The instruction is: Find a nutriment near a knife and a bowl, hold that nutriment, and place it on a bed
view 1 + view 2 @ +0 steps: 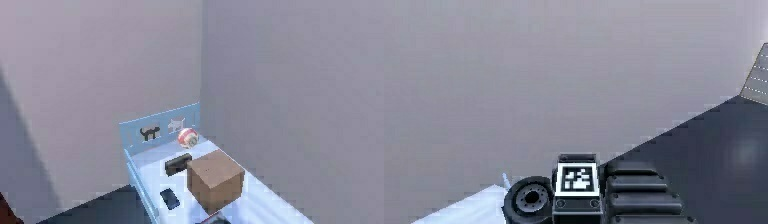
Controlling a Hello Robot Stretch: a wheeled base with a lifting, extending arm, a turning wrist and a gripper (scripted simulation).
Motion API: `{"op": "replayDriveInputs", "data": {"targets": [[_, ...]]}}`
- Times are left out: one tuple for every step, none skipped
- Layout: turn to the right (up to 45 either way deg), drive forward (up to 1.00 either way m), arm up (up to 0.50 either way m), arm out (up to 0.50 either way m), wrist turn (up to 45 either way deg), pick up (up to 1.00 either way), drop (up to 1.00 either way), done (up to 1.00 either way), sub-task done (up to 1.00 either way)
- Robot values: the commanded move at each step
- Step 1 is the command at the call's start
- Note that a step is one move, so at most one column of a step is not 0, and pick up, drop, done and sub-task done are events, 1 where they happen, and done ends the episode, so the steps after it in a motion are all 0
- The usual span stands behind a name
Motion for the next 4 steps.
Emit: {"op": "replayDriveInputs", "data": {"targets": [[-21.0,0.00,0.00,0.00,0.0,0.00,0.00,0.00,0.00],[45.0,0.00,0.00,0.00,0.0,0.00,0.00,0.00,0.00],[45.0,0.00,0.00,0.00,0.0,0.00,0.00,0.00,0.00],[27.0,0.00,0.00,0.00,0.0,0.00,0.00,0.00,0.00]]}}
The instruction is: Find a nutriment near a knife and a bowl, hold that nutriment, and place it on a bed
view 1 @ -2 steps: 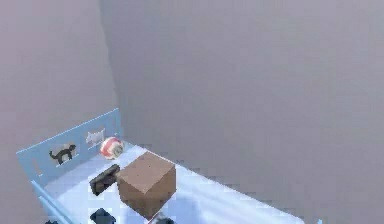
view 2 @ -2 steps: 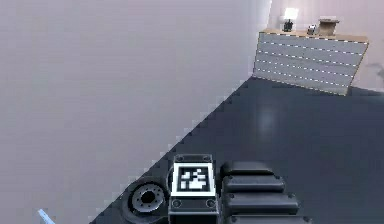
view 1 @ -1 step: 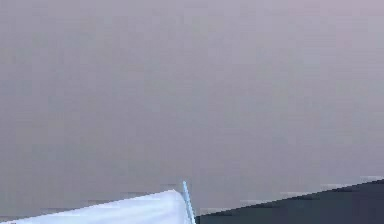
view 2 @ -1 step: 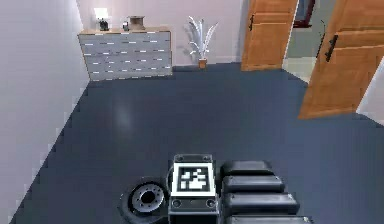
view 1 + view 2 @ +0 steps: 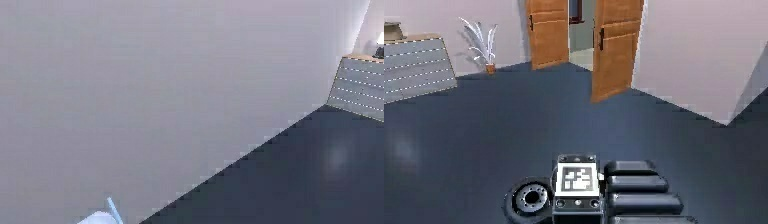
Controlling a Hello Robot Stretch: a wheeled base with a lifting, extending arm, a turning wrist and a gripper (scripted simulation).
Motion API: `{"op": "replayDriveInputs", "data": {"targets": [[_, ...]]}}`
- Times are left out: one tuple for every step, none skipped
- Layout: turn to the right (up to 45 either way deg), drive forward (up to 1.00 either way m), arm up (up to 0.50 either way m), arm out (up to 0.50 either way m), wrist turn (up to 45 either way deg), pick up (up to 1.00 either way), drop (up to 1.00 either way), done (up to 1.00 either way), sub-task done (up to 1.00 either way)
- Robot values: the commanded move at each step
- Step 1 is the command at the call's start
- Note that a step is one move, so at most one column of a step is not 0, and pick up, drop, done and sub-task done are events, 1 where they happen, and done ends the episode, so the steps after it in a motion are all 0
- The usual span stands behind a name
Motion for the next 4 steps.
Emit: {"op": "replayDriveInputs", "data": {"targets": [[-45.0,0.00,0.00,0.00,0.0,0.00,0.00,0.00,0.00],[-45.0,0.00,0.00,0.00,0.0,0.00,0.00,0.00,0.00],[-33.0,0.00,0.00,0.00,0.0,0.00,0.00,0.00,0.00],[45.0,0.00,0.00,0.00,0.0,0.00,0.00,0.00,0.00]]}}
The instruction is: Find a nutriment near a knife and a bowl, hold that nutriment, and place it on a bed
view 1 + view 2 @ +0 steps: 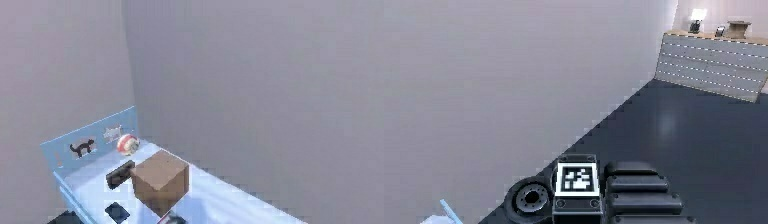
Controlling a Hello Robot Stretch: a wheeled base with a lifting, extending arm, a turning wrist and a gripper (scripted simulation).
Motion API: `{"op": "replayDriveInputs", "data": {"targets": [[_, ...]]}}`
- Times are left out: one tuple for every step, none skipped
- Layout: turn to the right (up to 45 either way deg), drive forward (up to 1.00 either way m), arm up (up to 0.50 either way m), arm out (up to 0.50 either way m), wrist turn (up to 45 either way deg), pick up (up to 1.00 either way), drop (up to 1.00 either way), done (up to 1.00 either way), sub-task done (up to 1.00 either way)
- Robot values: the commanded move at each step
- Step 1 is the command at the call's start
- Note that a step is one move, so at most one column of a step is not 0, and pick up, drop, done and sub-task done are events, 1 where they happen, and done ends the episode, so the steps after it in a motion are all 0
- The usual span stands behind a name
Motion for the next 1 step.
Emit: {"op": "replayDriveInputs", "data": {"targets": [[45.0,0.00,0.00,0.00,0.0,0.00,0.00,0.00,0.00]]}}
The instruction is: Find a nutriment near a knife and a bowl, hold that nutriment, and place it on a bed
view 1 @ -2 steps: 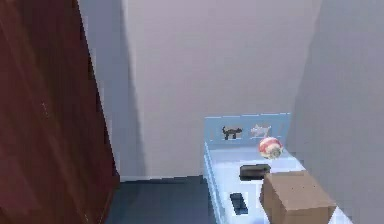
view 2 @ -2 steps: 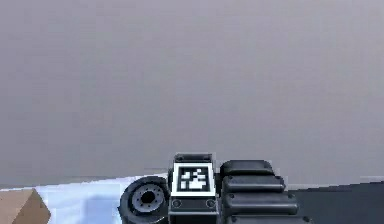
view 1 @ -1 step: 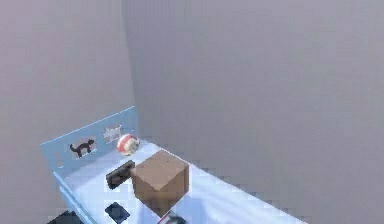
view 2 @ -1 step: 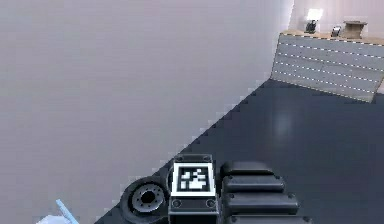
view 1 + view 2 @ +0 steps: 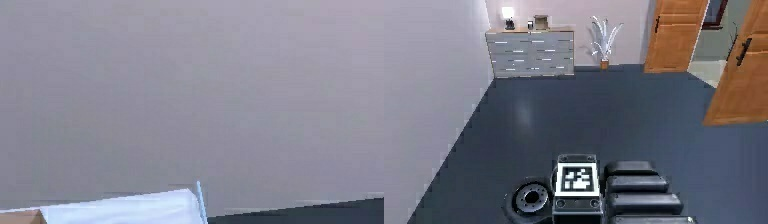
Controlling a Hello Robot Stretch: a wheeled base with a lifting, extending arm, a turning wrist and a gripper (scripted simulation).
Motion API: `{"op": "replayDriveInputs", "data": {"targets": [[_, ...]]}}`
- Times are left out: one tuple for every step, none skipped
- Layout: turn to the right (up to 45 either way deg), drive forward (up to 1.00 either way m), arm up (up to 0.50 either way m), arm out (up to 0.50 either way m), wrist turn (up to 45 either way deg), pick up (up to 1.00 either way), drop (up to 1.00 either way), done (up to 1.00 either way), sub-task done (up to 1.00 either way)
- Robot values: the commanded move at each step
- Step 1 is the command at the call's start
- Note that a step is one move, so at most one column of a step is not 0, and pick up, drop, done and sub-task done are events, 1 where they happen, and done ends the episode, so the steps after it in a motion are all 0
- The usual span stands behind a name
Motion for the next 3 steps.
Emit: {"op": "replayDriveInputs", "data": {"targets": [[36.0,0.00,0.00,0.00,0.0,0.00,0.00,0.00,0.00],[-45.0,0.00,0.00,0.00,0.0,0.00,0.00,0.00,0.00],[-45.0,0.00,0.00,0.00,0.0,0.00,0.00,0.00,0.00]]}}
